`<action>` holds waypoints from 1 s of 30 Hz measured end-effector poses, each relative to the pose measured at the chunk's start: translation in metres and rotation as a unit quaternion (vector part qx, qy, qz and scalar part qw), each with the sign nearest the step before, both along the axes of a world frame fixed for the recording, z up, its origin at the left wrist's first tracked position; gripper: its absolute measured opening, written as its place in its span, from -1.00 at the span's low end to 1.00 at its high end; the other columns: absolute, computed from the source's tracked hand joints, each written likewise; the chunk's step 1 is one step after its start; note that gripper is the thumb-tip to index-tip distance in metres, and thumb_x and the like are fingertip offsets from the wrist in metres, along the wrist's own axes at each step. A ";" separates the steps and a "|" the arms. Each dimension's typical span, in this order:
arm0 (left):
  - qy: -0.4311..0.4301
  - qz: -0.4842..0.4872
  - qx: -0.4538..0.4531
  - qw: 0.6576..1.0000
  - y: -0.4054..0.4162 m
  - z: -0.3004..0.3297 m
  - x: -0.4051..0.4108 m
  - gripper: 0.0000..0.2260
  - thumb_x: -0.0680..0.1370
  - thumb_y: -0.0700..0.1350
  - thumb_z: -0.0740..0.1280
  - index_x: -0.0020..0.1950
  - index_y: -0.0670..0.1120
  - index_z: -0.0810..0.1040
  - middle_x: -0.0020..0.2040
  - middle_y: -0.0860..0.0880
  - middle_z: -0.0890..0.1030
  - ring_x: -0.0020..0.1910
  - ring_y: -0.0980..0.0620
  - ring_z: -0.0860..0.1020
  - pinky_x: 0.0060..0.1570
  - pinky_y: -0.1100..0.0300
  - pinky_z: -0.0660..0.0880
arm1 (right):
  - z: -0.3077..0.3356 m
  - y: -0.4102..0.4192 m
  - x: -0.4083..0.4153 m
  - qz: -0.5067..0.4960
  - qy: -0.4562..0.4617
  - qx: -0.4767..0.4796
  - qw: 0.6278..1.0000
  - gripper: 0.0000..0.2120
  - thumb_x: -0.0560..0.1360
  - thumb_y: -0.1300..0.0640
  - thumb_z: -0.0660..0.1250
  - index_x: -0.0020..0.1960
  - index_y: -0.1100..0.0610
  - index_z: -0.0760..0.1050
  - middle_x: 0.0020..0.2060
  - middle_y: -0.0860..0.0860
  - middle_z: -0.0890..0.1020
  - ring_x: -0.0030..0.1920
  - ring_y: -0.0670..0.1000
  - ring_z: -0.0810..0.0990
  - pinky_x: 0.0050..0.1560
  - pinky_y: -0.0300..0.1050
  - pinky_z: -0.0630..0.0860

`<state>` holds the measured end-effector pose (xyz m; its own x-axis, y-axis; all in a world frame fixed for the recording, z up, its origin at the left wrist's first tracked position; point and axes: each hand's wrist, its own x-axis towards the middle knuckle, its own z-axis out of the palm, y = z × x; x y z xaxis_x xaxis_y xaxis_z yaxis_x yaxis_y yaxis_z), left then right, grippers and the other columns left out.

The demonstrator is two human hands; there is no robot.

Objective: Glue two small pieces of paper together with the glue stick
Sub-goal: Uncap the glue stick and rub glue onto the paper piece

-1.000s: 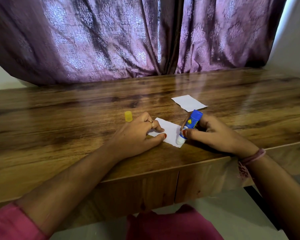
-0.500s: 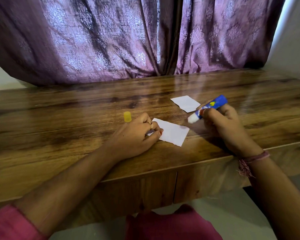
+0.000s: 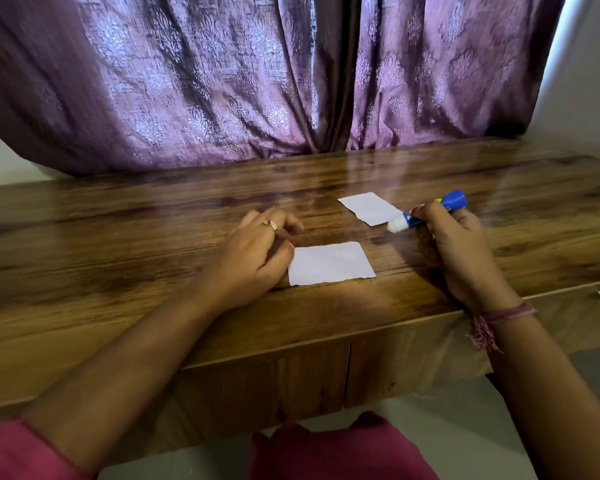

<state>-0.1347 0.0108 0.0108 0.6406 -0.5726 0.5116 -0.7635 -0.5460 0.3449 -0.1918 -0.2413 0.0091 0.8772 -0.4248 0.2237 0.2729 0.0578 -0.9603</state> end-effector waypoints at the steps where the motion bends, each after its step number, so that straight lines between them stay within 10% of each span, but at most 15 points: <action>1: 0.017 -0.014 0.025 0.999 0.000 -0.002 0.002 -0.81 0.52 -0.04 0.12 0.08 0.14 0.44 0.06 0.20 0.49 0.08 0.25 0.30 0.02 0.14 0.18 | 0.000 0.000 0.000 0.001 0.001 -0.001 1.000 -0.71 0.51 0.22 0.22 -0.36 0.05 0.30 -0.60 -0.15 0.25 -0.60 -0.16 0.12 -0.62 -0.32 0.05; 16: -0.041 -0.091 0.130 0.986 -0.009 -0.002 -0.013 -0.52 0.57 0.16 -0.11 0.26 0.17 0.53 0.00 0.17 0.44 0.06 0.19 0.25 0.06 0.09 0.06 | -0.002 0.001 0.001 0.010 -0.001 0.000 1.000 -0.67 0.50 0.24 0.23 -0.41 0.04 0.29 -0.62 -0.15 0.26 -0.61 -0.17 0.13 -0.63 -0.35 0.08; 30: 0.116 -0.085 0.099 0.985 -0.004 -0.006 0.002 -0.70 0.56 0.13 0.01 0.06 0.41 0.50 0.22 0.49 0.38 0.34 0.38 0.11 0.15 0.35 -0.15 | -0.002 0.003 -0.003 0.051 0.006 -0.077 0.996 -0.83 0.47 0.21 0.30 -0.29 0.20 0.48 -0.59 -0.14 0.34 -0.57 -0.15 0.22 -0.60 -0.34 0.16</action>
